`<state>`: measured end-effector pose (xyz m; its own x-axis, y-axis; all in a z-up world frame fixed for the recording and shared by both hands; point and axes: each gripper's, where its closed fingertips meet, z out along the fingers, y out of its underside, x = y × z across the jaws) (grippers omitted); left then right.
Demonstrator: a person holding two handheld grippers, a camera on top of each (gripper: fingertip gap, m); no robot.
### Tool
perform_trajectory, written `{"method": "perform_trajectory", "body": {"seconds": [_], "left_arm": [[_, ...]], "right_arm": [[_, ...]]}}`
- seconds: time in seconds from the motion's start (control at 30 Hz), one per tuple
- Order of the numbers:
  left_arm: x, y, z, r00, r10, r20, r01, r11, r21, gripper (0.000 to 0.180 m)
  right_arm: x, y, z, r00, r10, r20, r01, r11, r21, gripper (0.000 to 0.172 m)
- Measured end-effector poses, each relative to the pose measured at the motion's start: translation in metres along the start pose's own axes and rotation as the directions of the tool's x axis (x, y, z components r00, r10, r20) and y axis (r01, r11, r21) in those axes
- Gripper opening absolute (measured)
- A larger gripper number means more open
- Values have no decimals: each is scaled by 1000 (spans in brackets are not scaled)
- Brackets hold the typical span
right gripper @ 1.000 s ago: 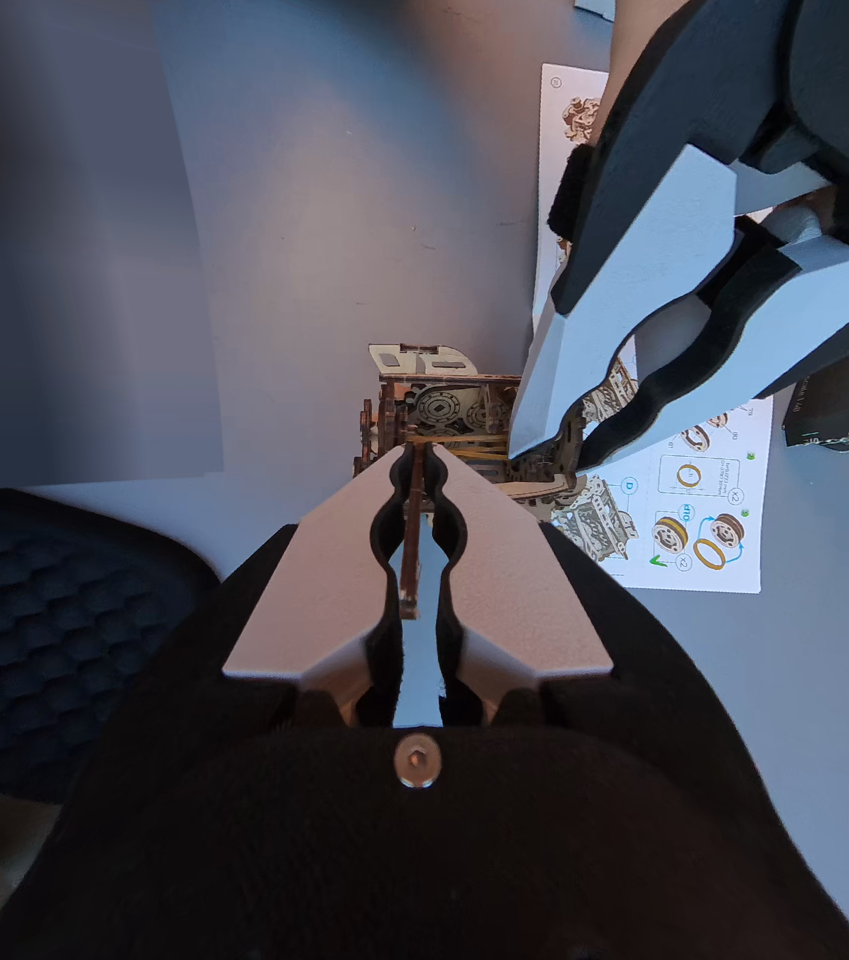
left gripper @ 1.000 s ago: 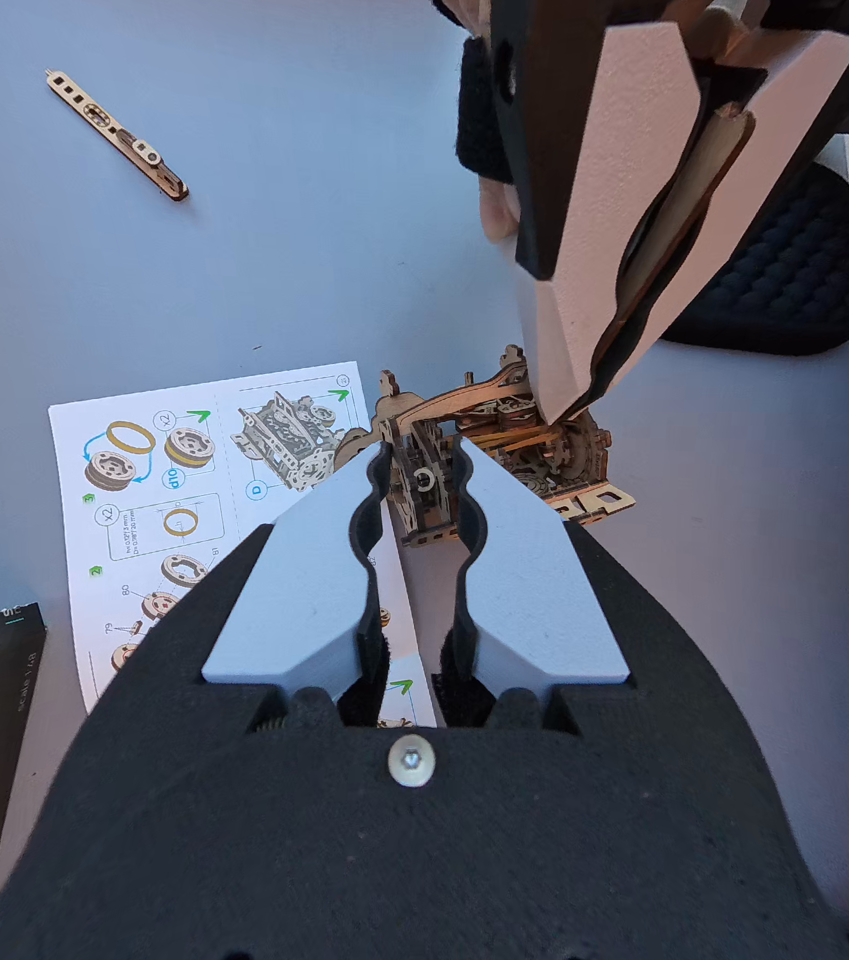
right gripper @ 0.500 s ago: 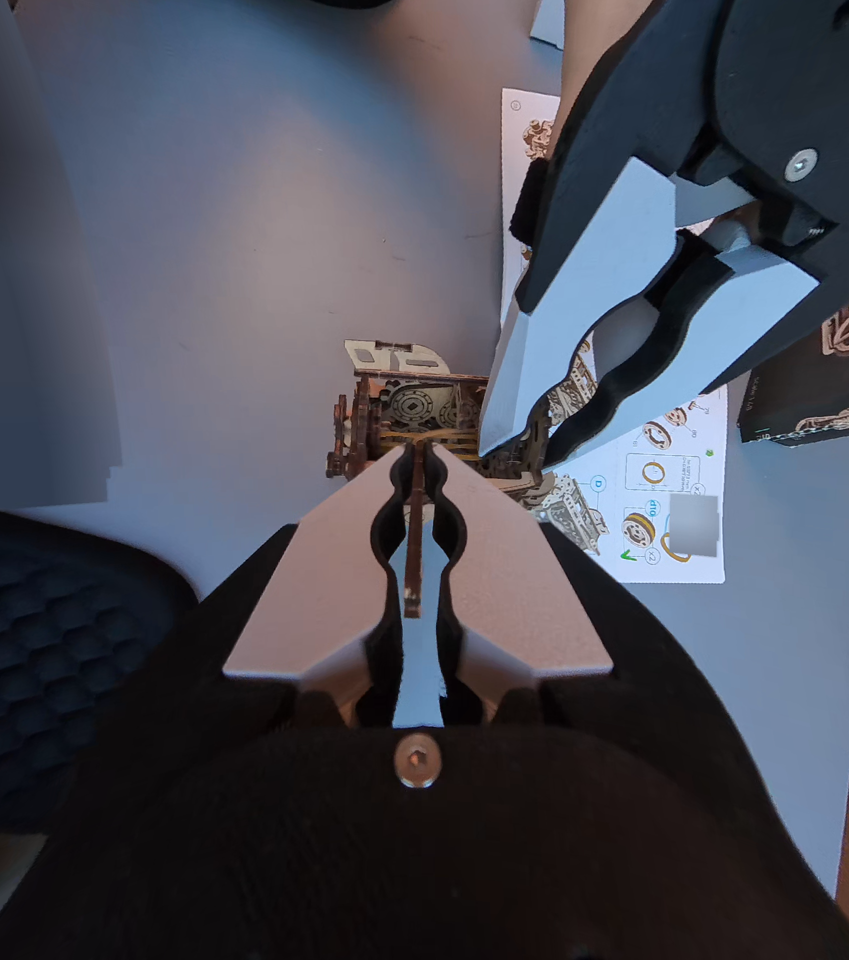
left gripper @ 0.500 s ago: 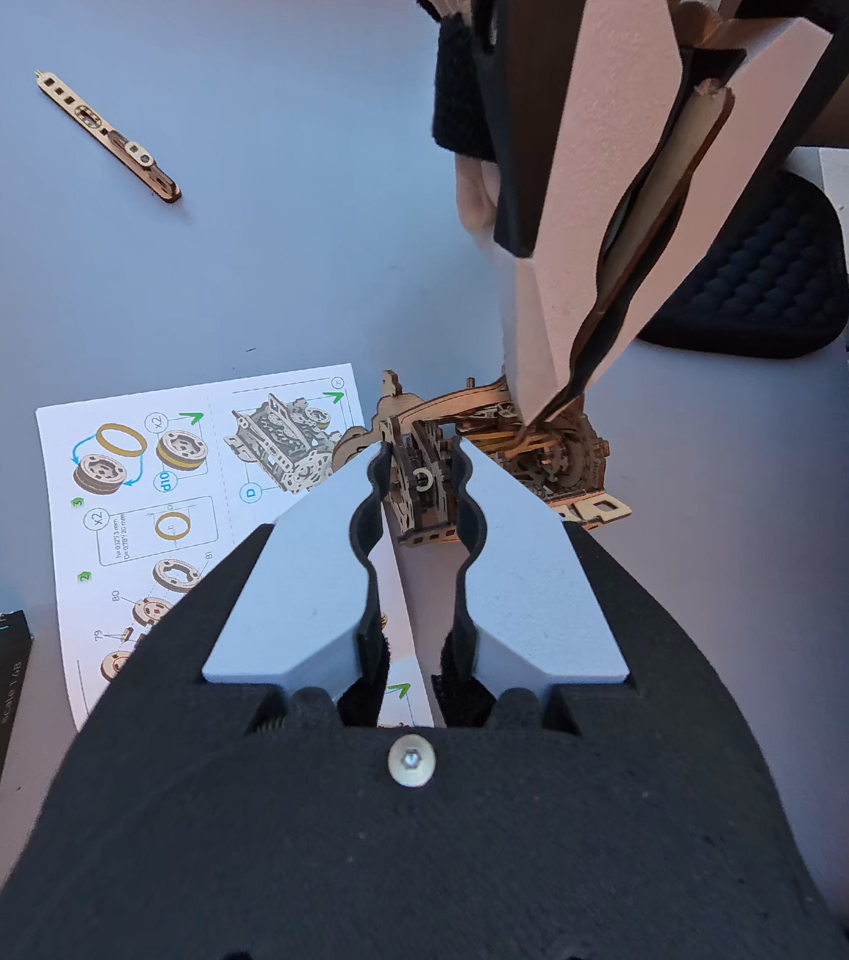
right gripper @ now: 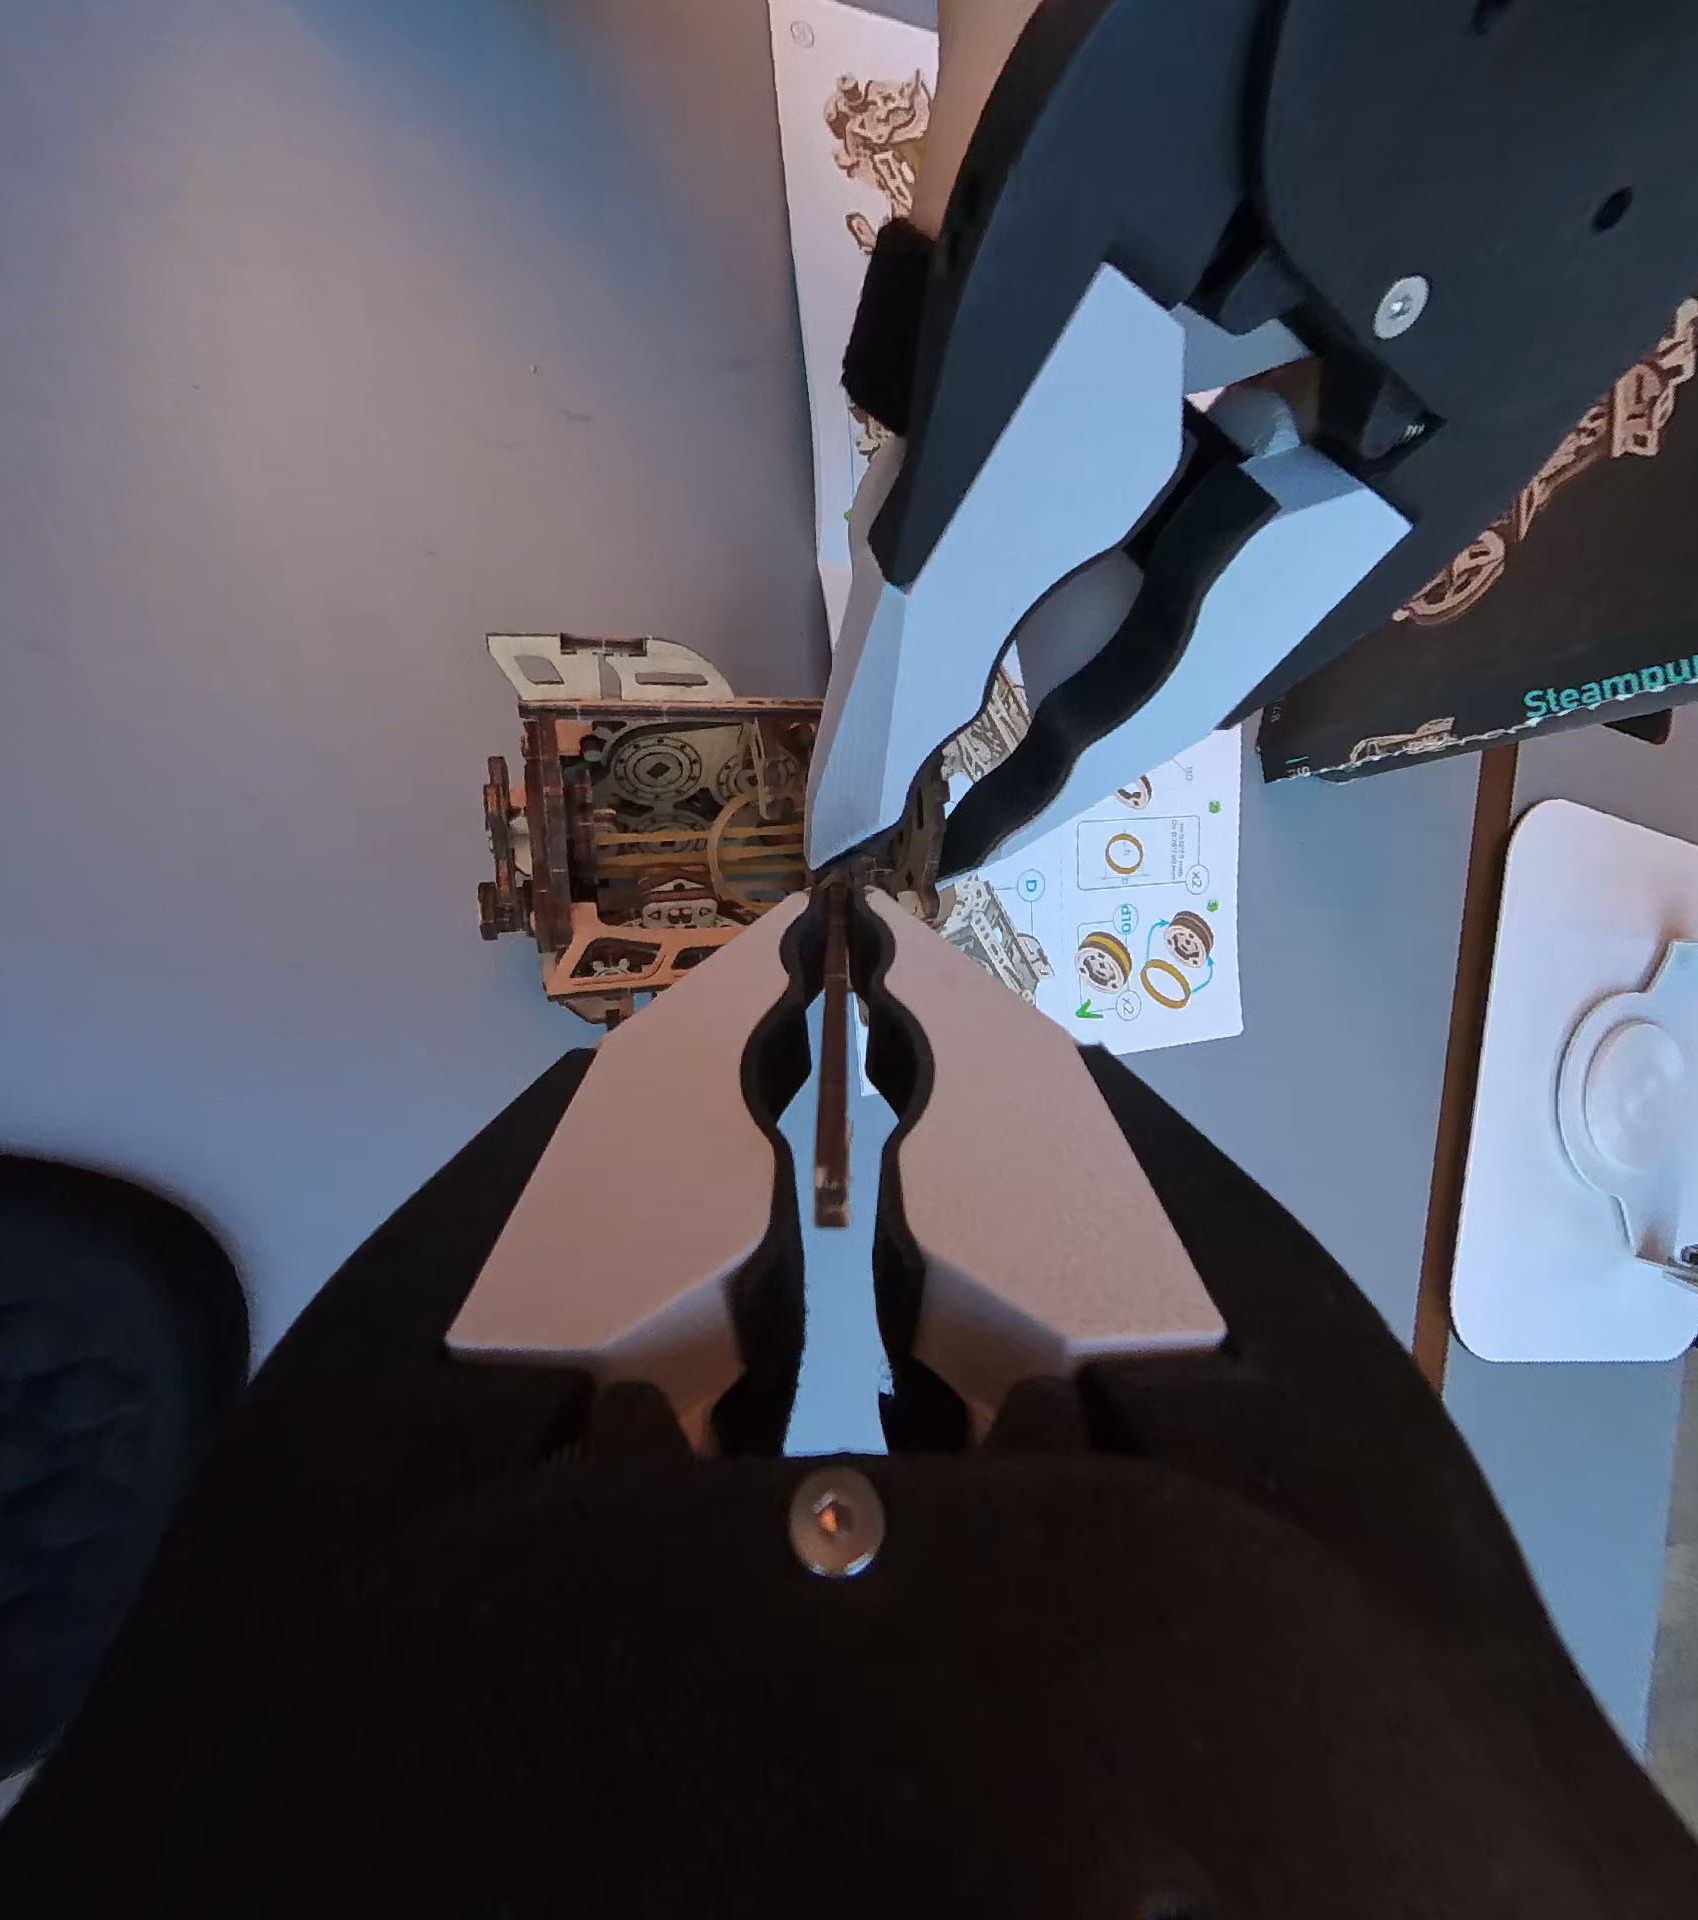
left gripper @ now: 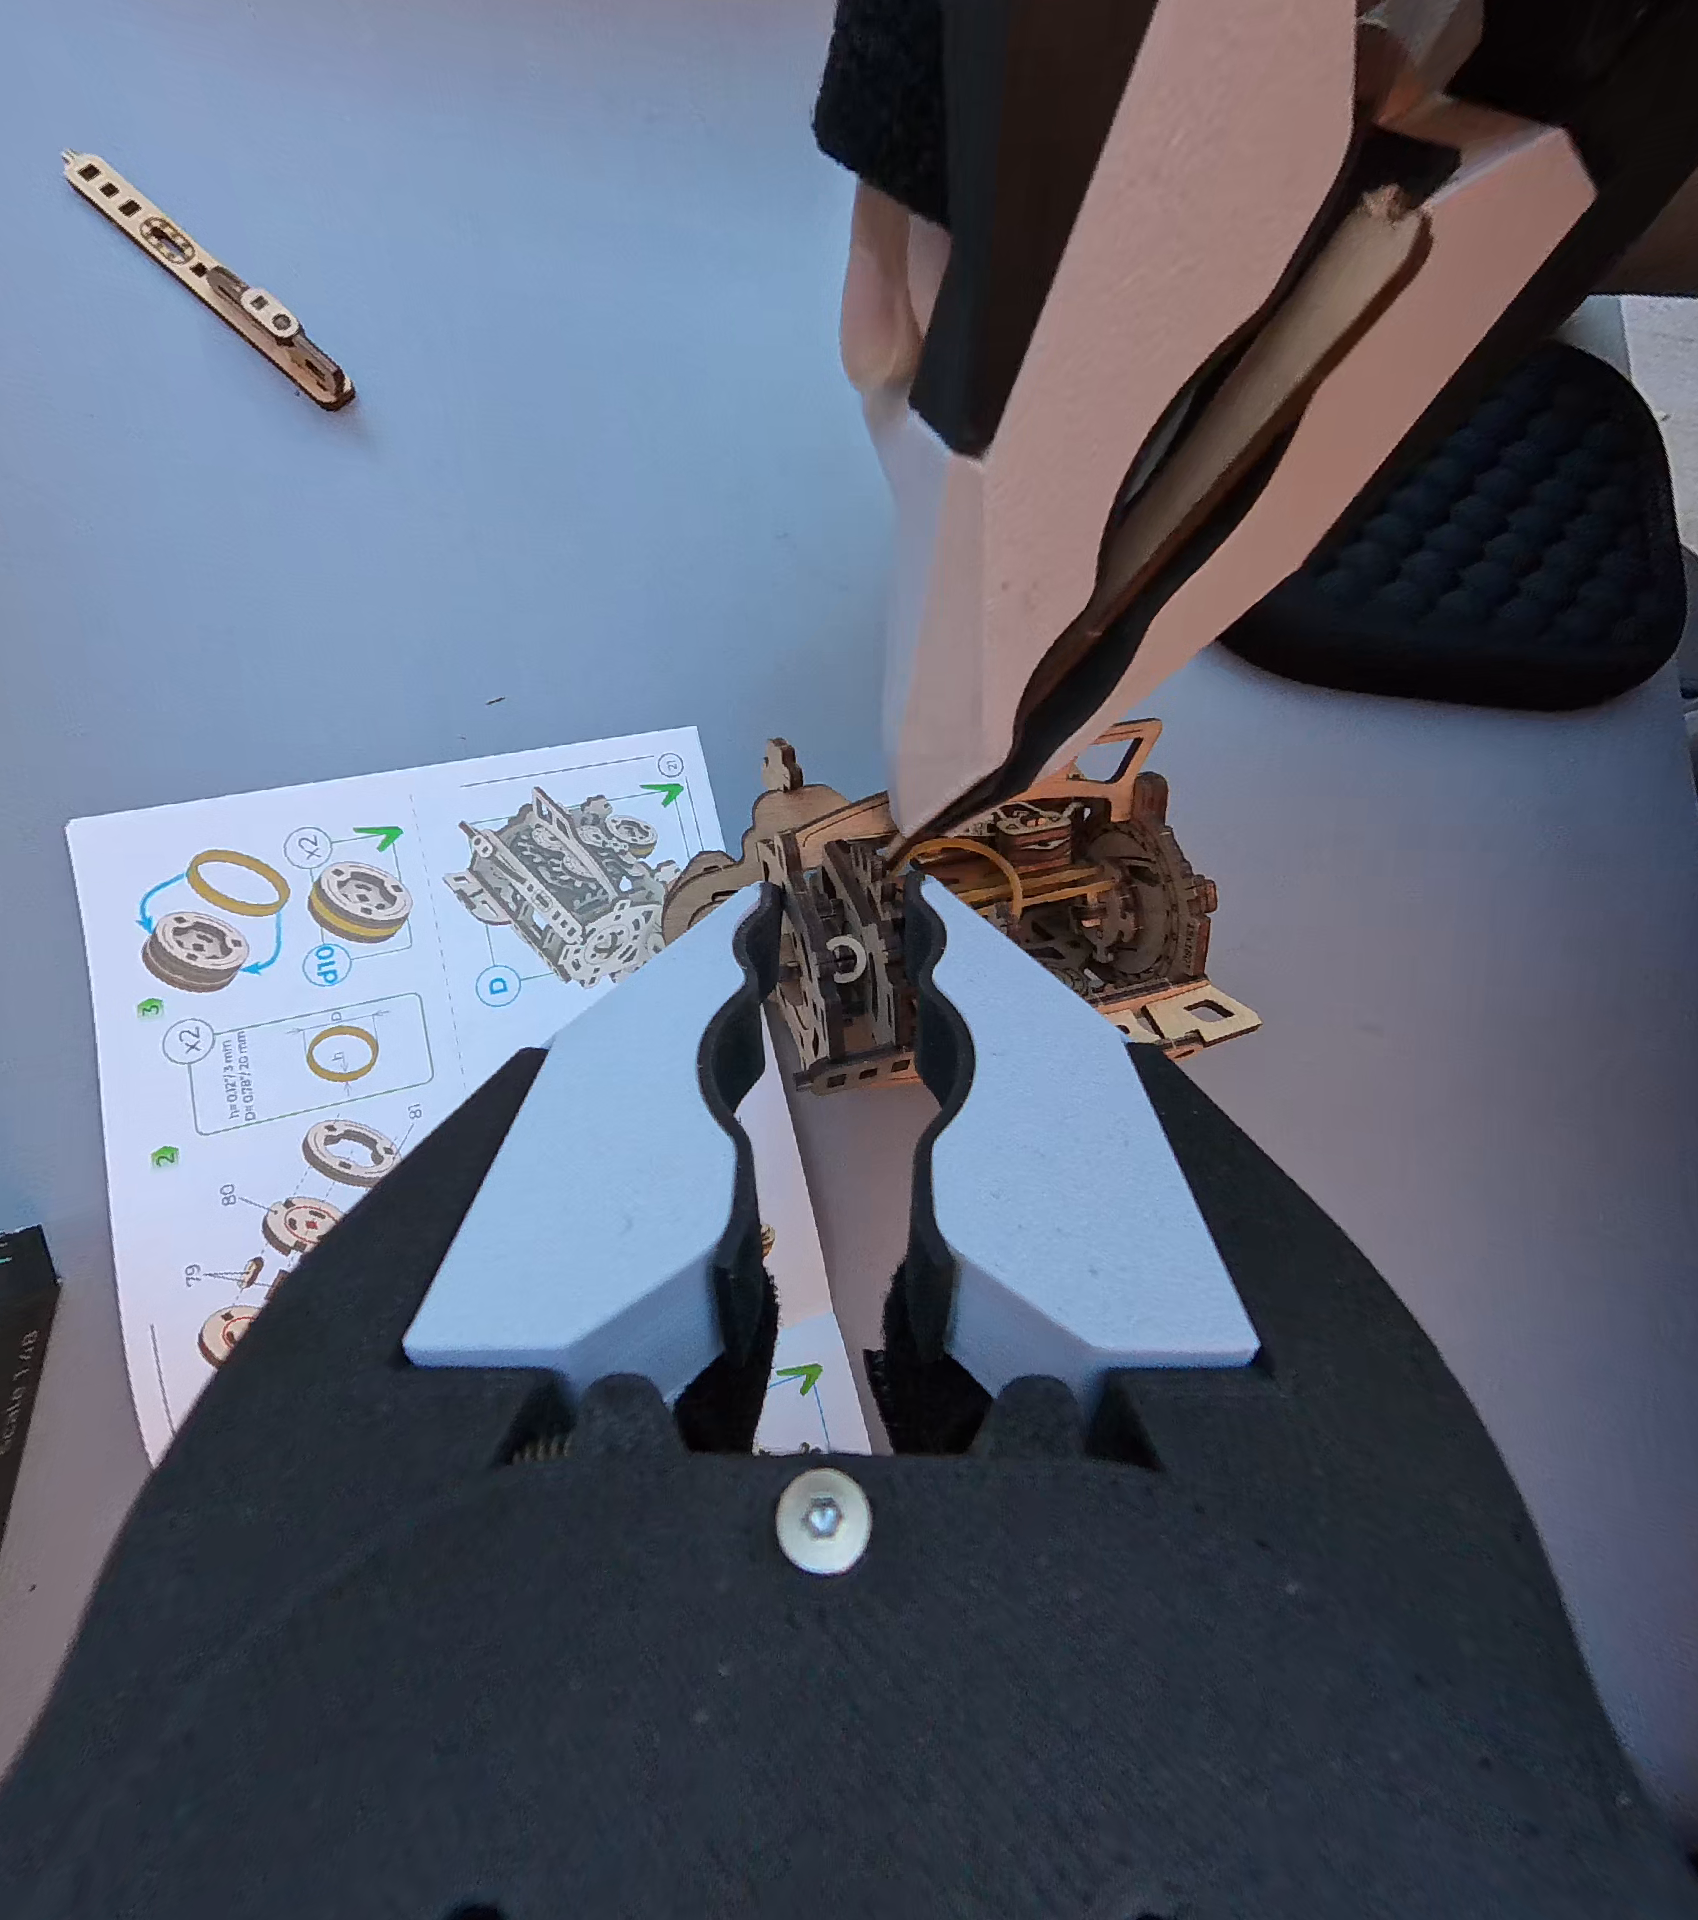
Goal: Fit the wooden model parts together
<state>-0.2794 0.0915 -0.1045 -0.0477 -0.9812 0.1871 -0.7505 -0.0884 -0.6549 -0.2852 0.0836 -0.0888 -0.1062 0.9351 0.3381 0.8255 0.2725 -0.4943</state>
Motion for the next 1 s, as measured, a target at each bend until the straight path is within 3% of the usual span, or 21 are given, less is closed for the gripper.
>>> {"method": "perform_trajectory", "body": {"seconds": [0.47, 1.0], "left_arm": [[-7, -7, -11, 997, -79, -24, 80, 994, 76, 34], [-1, -2, -6, 997, -61, -54, 63, 997, 45, 20]], "right_arm": [[0, 3, 0, 998, 40, 40, -41, 999, 30, 1], [-1, 2, 7, 1000, 5, 7, -5, 1000, 6, 0]]}}
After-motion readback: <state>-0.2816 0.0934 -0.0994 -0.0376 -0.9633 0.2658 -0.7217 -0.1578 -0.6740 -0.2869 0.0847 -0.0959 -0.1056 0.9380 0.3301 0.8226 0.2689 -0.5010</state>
